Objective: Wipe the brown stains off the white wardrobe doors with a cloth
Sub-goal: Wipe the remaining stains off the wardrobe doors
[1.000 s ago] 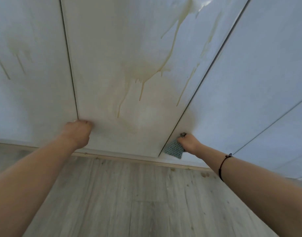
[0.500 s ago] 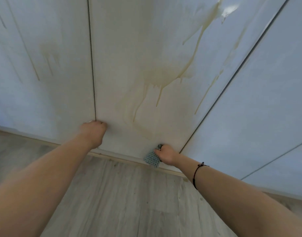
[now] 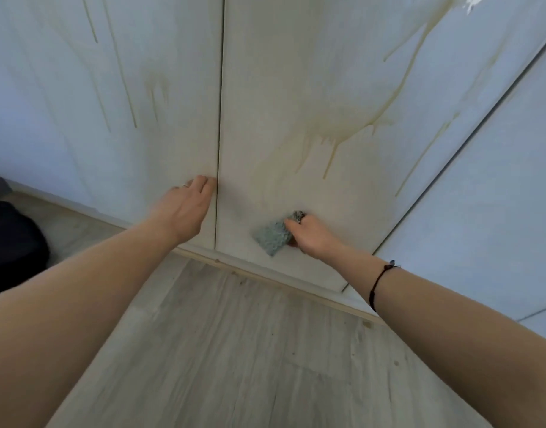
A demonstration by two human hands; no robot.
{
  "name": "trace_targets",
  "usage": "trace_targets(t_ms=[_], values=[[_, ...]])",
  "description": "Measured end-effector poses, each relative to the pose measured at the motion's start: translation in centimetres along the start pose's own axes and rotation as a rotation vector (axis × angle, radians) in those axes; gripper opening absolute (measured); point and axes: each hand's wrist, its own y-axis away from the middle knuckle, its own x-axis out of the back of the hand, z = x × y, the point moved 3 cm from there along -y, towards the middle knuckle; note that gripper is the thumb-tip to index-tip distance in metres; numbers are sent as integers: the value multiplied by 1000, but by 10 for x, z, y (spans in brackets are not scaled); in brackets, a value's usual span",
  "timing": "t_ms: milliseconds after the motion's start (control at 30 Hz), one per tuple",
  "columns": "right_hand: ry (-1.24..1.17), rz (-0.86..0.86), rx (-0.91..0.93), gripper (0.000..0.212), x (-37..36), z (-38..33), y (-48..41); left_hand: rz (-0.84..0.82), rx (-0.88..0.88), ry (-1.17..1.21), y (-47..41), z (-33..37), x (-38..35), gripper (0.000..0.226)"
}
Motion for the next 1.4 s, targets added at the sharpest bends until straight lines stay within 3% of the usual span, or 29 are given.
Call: trace_targets(t_ms=[100, 333, 500, 700, 800, 1033, 1100, 1267, 1333, 1400], values=[[407, -183, -144, 32, -15, 65, -3, 23, 4, -84, 2, 3, -3, 77], [636, -374, -282, 30, -51, 122, -14, 67, 75, -123, 4, 12, -19, 81], [483, -310, -172, 22, -92, 74, -35, 17, 69, -112, 14, -1, -38, 82], [-81, 7, 141, 30, -113, -72, -62, 20, 73, -111, 14, -12, -37, 84], [-261, 28, 164, 34, -112, -100, -72, 9, 86, -106, 13, -11, -33, 82], [241, -200, -127, 30, -113, 17, -43, -76, 72, -33, 10, -11, -22, 83], [196, -153, -123, 27, -109, 5, -45, -115, 76, 1, 8, -13, -21, 83], [-111, 172, 168, 34, -89, -94, -59, -111, 69, 30, 6, -16, -25, 82], [-183, 152, 205, 34, -86, -96, -59, -103, 74, 32, 7, -15, -25, 82], [-85, 75, 153, 31, -90, -69, -53, -98, 74, 23, 6, -15, -24, 83]])
